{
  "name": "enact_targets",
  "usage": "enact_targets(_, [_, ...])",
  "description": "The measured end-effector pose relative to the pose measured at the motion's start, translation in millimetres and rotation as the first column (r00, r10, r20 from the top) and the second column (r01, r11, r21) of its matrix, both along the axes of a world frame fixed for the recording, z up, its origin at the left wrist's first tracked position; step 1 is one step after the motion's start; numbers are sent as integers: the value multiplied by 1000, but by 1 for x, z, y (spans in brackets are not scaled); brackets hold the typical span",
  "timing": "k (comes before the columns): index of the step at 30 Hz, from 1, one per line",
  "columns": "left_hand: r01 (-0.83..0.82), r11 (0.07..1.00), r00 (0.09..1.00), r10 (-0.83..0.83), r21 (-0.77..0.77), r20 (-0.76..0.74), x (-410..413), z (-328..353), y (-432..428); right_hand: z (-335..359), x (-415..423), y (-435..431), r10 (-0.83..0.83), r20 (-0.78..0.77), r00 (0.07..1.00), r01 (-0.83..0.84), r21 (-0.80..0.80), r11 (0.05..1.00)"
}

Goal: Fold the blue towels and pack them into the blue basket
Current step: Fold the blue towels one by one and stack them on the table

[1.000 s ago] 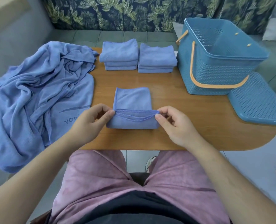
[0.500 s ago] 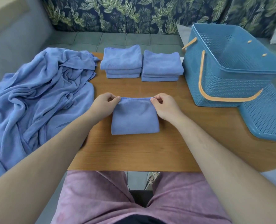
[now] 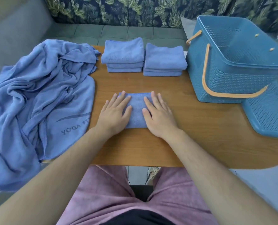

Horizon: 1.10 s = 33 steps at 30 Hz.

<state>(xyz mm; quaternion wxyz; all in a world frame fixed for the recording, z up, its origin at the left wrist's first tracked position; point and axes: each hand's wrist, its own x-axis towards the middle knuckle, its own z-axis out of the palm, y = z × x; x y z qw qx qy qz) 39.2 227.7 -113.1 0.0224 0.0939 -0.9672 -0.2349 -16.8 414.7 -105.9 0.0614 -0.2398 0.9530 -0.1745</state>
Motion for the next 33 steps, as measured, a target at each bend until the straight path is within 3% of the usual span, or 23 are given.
enact_targets(3, [-179,982,984,178,-53,-17,12,3,10,2,11,1,-144,67,987,144,7,990])
enact_targets(5, [-170,984,984,168,-47,-52,21,3,21,1,19,-2,-164,27,986,165,-50,985])
enact_targets(8, [-160,977,983,171,143,-67,20,3,20,2,23,-4,-214,23,977,212,-273,938])
enact_targets(12, [-130,885,977,191,448,-93,15,17,13,15,19,-5,-200,289,936,333,-550,766])
enact_targets(16, [-148,825,960,253,545,-123,10,41,8,33,8,-12,-179,343,922,370,-648,665])
enact_targets(22, [-121,745,931,315,657,-185,-30,94,-26,91,-41,-36,-109,255,961,259,-681,685])
enact_targets(28, [-169,803,906,356,572,-231,-121,147,-81,150,-124,-87,-94,234,968,226,-636,738])
enact_targets(33, [-185,810,919,343,557,-193,-193,140,-120,149,-185,-122,-85,275,958,241,-604,760])
